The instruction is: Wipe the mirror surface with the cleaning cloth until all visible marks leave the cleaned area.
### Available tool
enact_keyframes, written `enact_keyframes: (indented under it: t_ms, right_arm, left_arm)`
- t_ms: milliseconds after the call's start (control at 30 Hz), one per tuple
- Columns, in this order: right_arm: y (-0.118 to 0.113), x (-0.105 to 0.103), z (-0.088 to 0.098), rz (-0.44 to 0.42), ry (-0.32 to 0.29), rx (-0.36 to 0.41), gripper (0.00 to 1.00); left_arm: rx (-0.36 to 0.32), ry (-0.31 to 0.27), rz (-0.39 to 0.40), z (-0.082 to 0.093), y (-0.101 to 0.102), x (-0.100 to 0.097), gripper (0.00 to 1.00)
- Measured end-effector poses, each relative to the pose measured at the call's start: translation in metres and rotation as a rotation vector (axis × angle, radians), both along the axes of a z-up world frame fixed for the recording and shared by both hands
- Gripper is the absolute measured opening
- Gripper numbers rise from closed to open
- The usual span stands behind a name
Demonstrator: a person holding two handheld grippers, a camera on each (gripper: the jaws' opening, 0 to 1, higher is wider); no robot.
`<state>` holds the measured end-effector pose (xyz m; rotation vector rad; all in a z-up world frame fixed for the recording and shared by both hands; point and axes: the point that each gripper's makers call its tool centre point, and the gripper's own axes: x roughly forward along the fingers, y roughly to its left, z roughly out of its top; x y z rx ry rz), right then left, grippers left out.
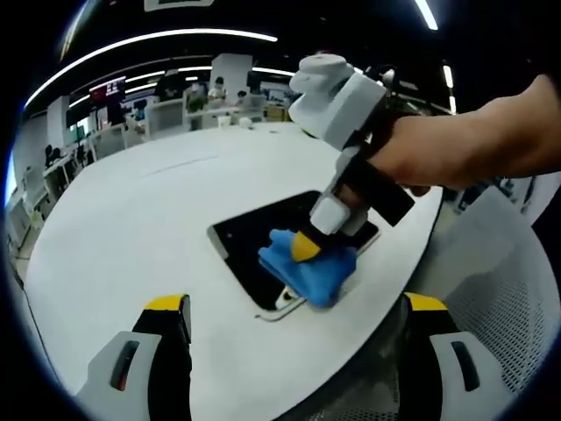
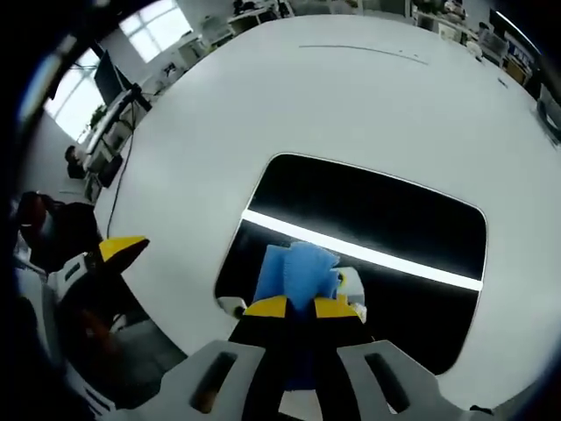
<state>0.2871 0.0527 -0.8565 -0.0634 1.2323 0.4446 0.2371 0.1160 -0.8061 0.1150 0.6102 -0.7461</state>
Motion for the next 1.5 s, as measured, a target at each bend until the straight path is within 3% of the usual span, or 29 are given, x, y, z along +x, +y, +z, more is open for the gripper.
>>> enact_keyframes:
  t_ms: [900, 1500]
  right_arm:
    - [0.002, -0.025, 0.0, 0.02, 0.029, 0.018, 0.03]
    - [0.002, -0.027, 0.0, 0.025, 0.04, 0.023, 0.03]
  left_arm:
    - [-0.011, -0.004, 0.01, 0.002, 0.0, 0.001, 1.0]
    - [-0.01, 0.001, 0.006, 0.001, -0.001, 0.0, 1.0]
